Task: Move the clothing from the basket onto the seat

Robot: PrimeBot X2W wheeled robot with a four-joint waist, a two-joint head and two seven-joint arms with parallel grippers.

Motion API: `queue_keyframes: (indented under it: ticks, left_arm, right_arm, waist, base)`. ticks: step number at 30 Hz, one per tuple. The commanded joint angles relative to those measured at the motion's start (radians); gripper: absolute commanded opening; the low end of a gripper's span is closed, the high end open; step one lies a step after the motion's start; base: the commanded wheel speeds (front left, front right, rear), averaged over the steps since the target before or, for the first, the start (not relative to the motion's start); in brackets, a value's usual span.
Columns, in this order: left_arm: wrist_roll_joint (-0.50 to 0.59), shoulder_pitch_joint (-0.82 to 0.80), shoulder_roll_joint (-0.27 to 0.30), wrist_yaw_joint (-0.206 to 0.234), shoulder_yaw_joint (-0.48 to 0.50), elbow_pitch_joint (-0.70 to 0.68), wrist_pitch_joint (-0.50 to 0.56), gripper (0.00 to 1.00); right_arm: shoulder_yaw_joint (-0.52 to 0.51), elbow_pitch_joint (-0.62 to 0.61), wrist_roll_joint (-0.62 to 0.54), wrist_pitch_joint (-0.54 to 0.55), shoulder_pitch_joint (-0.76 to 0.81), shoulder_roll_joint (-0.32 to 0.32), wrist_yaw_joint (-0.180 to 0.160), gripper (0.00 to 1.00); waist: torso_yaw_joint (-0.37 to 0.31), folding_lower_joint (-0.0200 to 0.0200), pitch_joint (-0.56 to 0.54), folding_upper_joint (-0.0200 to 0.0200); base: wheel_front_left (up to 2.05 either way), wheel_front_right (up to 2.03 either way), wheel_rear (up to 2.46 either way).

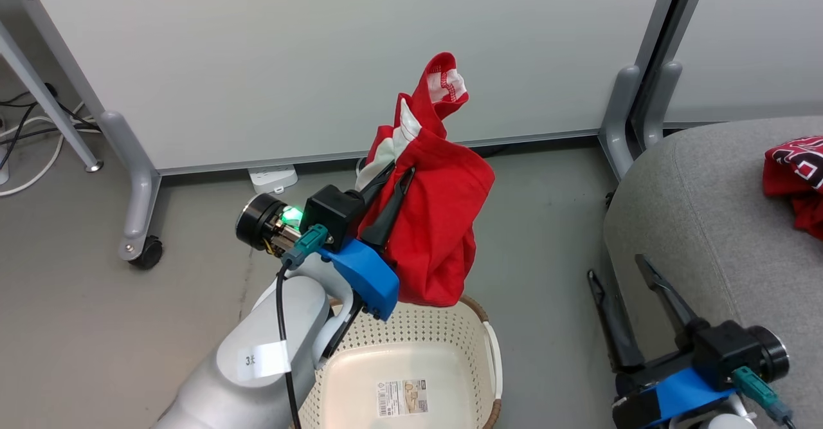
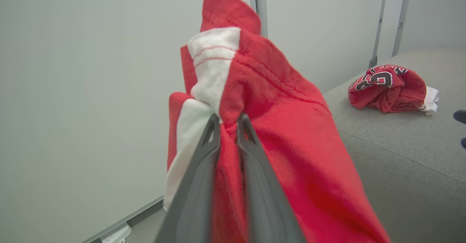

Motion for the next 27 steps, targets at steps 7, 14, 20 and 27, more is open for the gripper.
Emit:
queue_keyframes:
  ticks: [7, 14, 20, 27]
  left_arm:
    - [0.016, -0.029, -0.008, -0.005, 0.003, 0.003, -0.005, 0.00]
    - [0.028, -0.048, -0.024, -0.007, 0.001, 0.001, -0.005, 0.00]
    - [0.041, -0.066, -0.040, -0.010, -0.003, 0.002, -0.005, 0.00]
    - [0.053, -0.085, -0.061, -0.017, -0.011, 0.003, -0.005, 0.00]
  right_arm:
    - [0.110, 0.000, 0.026, -0.001, -0.060, 0.002, 0.000, 1.00]
    - [0.214, 0.027, 0.058, -0.001, -0.145, 0.019, 0.000, 1.00]
    - [0.265, 0.083, 0.084, -0.001, -0.230, 0.036, 0.000, 1.00]
    - [0.298, 0.159, 0.101, -0.001, -0.309, 0.047, 0.000, 1.00]
  waist:
    - [0.009, 0.0001, 0.024, -0.0001]
    - [0.022, 0.0001, 0.052, -0.0001]
    - [0.035, 0.0001, 0.079, -0.0001]
    - [0.051, 0.0001, 0.103, -0.0001]
  base:
    - [0.00, 0.00, 0.00]
    - [0.00, 0.00, 0.00]
    - [0.00, 0.00, 0.00]
    - [0.00, 0.00, 0.00]
